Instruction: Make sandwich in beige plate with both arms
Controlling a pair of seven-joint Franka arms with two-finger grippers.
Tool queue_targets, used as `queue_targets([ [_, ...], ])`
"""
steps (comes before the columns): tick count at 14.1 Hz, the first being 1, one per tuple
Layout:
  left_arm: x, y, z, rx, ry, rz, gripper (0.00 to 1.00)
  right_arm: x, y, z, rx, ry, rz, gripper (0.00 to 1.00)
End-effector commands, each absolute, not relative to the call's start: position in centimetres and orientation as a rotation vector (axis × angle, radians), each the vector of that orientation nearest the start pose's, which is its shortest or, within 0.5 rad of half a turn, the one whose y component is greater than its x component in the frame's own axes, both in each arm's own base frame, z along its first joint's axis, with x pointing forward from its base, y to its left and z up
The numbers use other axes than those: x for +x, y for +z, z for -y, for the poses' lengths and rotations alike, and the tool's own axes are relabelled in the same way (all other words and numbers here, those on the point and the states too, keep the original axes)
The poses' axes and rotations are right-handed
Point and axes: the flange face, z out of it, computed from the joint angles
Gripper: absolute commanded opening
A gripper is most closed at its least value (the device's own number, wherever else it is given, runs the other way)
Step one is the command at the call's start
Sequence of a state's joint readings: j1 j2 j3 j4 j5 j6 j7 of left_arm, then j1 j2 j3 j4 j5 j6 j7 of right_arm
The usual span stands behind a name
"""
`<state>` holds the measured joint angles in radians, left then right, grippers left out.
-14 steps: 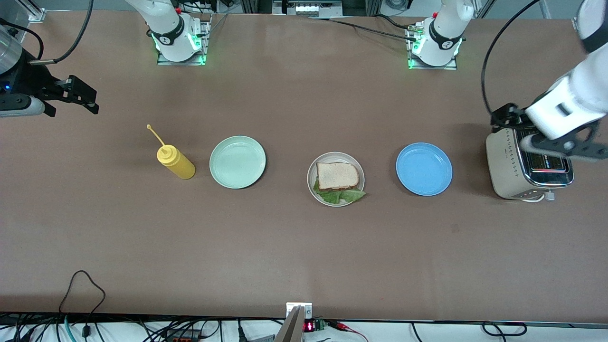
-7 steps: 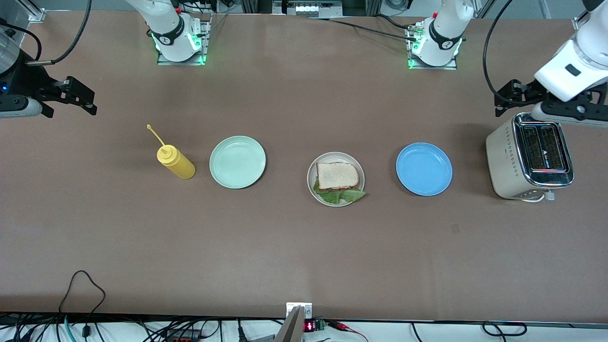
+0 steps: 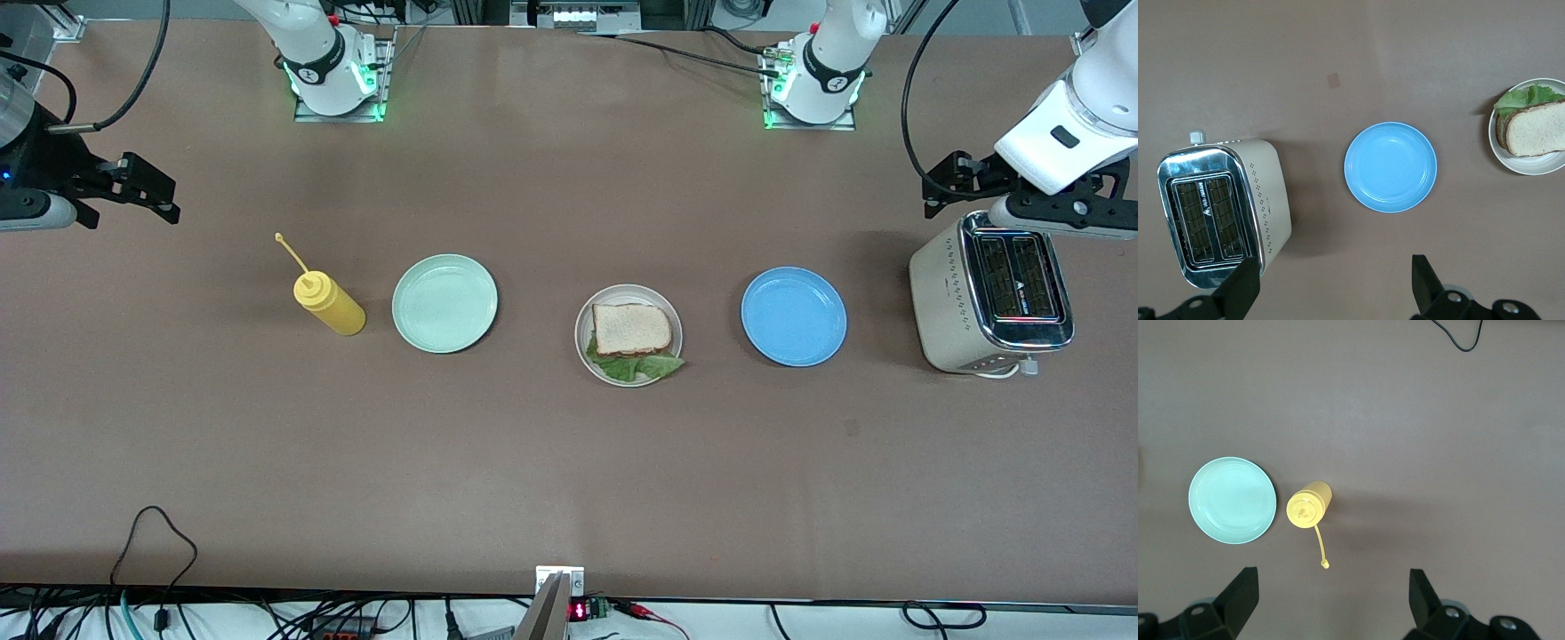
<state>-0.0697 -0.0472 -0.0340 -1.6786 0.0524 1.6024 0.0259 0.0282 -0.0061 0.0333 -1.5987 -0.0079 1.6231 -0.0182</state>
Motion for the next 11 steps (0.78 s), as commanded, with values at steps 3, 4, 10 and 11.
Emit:
queue_targets([
  [3, 54.25, 60.24, 5.35, -3.067, 0.054, -0.206, 1.0, 55.79, 62.5, -3.13, -3.158, -0.044, 0.139, 1.0],
  [4, 54.24, 60.27, 5.61, -3.067, 0.056, -0.211, 1.0, 55.79, 62.5, -3.11, -3.159, -0.044, 0.139, 1.0],
  [10, 54.2, 60.38, 5.67, -3.065, 0.059, -0.217, 1.0, 55.79, 62.5, -3.11, -3.159, -0.044, 0.141, 1.0],
  [11, 54.21, 60.38, 5.59, -3.065, 0.059, -0.217, 1.0, 55.79, 62.5, -3.11, -3.159, -0.044, 0.141, 1.0],
])
